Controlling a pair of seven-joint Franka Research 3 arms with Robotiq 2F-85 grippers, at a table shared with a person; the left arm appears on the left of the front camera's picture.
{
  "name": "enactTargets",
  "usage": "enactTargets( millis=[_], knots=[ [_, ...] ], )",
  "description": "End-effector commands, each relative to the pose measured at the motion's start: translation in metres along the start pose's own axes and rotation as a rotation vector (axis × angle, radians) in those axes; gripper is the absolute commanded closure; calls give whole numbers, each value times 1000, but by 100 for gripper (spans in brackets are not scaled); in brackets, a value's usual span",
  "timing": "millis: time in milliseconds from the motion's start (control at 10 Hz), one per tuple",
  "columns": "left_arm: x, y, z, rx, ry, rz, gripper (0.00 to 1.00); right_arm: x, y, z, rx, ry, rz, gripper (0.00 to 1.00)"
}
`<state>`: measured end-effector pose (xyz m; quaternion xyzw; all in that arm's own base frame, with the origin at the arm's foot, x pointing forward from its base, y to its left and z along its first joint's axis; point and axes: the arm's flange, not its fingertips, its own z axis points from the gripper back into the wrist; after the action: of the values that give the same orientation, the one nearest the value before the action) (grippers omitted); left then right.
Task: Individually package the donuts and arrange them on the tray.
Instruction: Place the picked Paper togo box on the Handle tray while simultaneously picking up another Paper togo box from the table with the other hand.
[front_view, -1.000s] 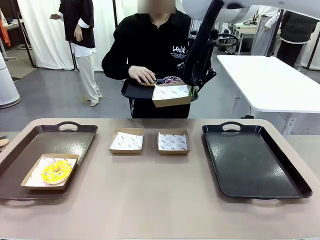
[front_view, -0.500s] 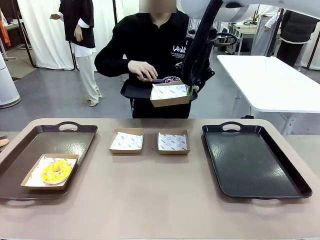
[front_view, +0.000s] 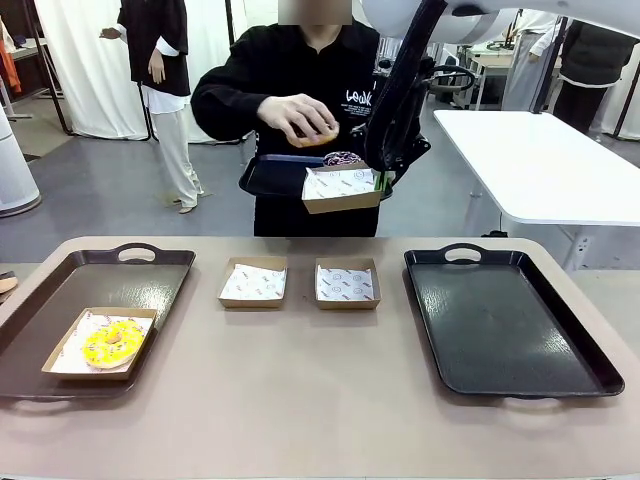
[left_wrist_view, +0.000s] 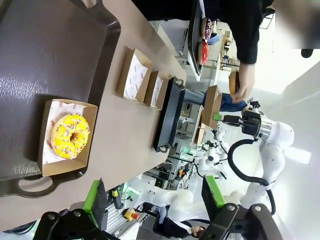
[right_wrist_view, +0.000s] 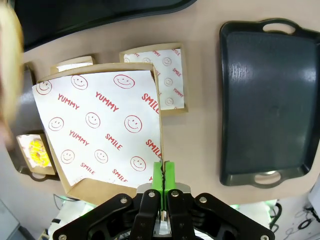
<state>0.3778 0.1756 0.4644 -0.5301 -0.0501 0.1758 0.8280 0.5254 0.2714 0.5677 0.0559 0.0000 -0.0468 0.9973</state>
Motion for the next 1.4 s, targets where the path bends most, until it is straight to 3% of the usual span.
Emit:
enactTargets(
  millis=[0, 1300],
  knots=[
    [-4, -1, 0, -13, -7, 0, 0, -1, -1, 1, 5, -11, -1, 100],
    [-4, -1, 0, -13, -7, 0, 0, -1, -1, 1, 5, -11, -1, 100]
  ],
)
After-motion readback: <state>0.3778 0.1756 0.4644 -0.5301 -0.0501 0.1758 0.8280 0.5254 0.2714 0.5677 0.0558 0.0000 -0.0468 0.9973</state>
